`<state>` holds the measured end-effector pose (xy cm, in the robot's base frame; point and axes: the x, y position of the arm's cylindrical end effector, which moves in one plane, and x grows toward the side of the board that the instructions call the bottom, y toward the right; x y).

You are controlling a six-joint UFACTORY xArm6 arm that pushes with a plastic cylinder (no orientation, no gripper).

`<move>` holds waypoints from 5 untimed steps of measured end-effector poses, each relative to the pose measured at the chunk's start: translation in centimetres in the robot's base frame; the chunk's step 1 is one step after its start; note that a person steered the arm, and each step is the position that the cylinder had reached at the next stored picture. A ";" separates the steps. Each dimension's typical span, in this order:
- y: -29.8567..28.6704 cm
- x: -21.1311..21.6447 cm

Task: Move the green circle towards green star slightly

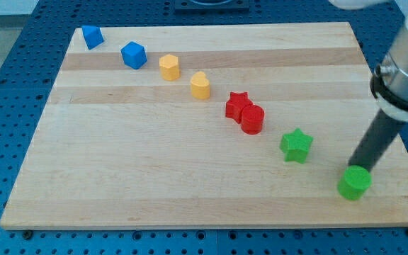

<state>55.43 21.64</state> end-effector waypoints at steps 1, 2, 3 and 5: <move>1.2 2.4; 2.0 4.1; 2.1 6.4; 1.9 6.4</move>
<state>61.87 23.56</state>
